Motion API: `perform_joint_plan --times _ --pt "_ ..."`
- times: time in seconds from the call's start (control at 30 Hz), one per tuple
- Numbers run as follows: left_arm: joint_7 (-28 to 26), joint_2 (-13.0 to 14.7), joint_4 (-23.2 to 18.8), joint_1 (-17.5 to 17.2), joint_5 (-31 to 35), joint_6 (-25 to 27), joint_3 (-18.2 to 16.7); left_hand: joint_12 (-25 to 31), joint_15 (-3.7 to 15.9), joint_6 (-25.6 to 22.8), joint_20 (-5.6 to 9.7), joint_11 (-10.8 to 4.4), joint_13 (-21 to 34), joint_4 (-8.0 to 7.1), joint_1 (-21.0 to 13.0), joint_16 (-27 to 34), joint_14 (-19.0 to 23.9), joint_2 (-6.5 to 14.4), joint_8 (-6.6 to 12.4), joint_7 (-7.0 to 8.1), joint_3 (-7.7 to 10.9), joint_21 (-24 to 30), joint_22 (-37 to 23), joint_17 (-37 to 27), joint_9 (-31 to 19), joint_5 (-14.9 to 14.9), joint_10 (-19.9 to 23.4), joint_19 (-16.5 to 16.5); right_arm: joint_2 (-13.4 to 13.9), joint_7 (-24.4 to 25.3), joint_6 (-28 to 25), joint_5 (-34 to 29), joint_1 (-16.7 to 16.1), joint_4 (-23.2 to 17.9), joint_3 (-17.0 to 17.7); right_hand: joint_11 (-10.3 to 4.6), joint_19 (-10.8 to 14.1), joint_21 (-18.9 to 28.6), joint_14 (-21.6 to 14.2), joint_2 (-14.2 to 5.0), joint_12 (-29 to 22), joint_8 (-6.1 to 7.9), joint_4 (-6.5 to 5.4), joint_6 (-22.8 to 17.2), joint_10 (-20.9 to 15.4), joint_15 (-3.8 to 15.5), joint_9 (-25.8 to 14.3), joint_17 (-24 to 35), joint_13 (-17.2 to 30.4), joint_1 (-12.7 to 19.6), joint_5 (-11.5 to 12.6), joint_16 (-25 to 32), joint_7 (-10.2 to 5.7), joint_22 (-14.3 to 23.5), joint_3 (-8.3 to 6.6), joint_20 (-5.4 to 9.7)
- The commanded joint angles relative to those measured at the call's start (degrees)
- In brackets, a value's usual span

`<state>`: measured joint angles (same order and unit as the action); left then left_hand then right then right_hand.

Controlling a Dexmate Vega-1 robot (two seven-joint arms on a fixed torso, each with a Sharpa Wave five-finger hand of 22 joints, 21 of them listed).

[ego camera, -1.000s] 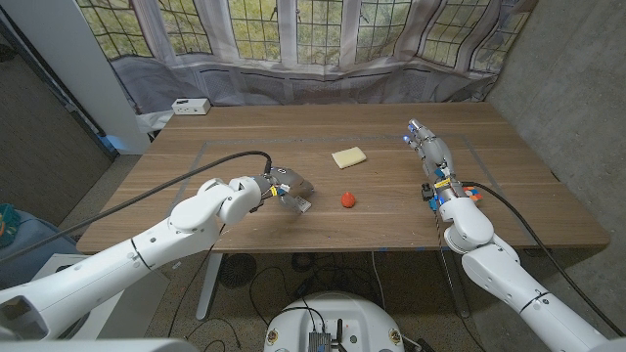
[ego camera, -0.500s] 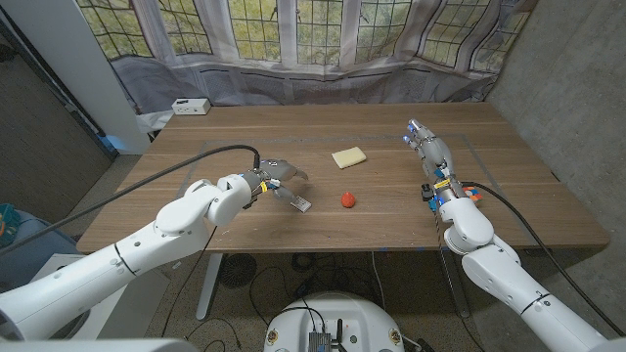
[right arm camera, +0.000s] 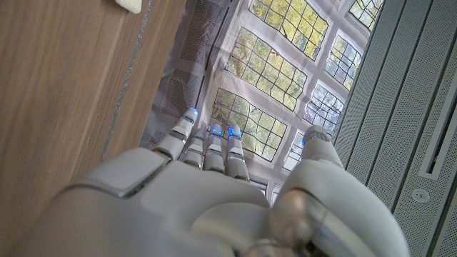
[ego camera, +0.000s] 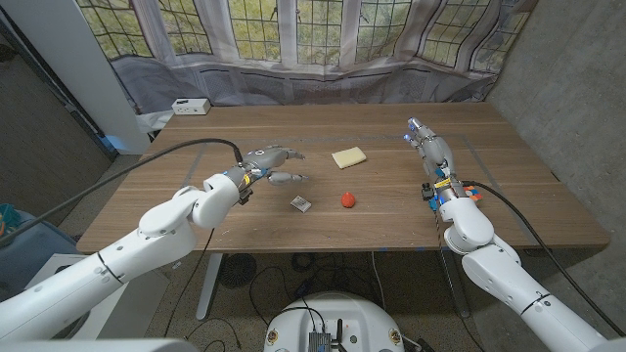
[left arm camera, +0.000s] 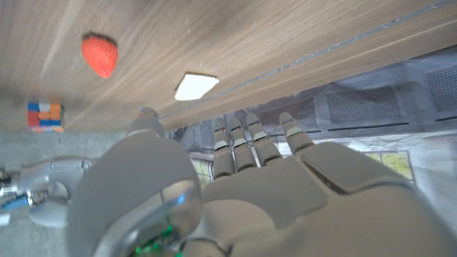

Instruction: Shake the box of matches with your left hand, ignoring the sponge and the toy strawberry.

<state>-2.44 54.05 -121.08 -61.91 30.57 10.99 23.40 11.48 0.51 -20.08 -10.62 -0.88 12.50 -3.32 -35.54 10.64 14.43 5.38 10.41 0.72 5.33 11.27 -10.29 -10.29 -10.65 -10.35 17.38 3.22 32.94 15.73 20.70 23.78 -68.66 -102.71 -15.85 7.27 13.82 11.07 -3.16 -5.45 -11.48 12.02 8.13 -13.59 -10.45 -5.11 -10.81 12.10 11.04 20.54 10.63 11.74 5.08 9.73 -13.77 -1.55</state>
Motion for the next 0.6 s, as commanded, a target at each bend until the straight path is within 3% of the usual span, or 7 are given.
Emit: perform_joint_plan --times 0.03,0.27,0.6 --pt "-10.9 -3.0 4.4 -3.6 -12.3 -8.0 -5.1 0.0 -1.22 2.3 -0.66 1.26 -0.1 -2.00 3.6 -0.1 -1.0 0.0 -0.46 -0.46 -0.94 0.1 -0.2 -0.3 0.1 0.2 -0.8 -0.5 -0.2 -0.4 0.5 0.0 0.4 0.6 0.0 -0.17 0.4 0.1 -0.2 -0.07 -0.1 -0.37 -0.03 0.6 -0.3 0.02 -0.1 0.2 0.2 -0.4 0.0 0.4 0.22 0.2 -0.14 -0.11" --pt "-11.8 -4.2 5.6 -3.6 -16.8 -9.6 -5.7 -0.2 -1.77 4.6 -0.77 2.34 -0.2 -3.29 6.3 -0.2 -2.0 0.0 -0.66 -0.62 -1.92 0.1 -0.3 -0.3 0.2 0.0 -2.1 -0.7 -0.3 -1.8 1.8 0.4 0.9 1.5 -0.2 -0.24 0.6 0.2 -0.3 -0.05 -0.1 -0.62 -0.02 1.2 -0.2 0.13 -0.1 0.2 0.2 -0.4 0.0 0.4 0.39 0.2 -0.13 0.10" --pt "-15.7 -7.7 7.9 -4.9 -23.8 -14.5 -7.4 0.3 -2.42 5.0 -1.04 3.14 -0.4 -3.81 8.2 0.2 -1.9 0.0 -0.03 -0.64 -2.58 1.7 -0.4 -0.2 0.3 -0.3 -1.8 3.6 -0.8 -2.1 3.4 0.2 1.1 2.2 -0.2 -0.13 1.1 0.3 -0.6 -0.14 0.0 -0.76 0.00 1.5 -0.1 0.43 -0.1 0.2 0.2 -0.4 0.1 0.6 0.42 0.2 -0.18 0.88"
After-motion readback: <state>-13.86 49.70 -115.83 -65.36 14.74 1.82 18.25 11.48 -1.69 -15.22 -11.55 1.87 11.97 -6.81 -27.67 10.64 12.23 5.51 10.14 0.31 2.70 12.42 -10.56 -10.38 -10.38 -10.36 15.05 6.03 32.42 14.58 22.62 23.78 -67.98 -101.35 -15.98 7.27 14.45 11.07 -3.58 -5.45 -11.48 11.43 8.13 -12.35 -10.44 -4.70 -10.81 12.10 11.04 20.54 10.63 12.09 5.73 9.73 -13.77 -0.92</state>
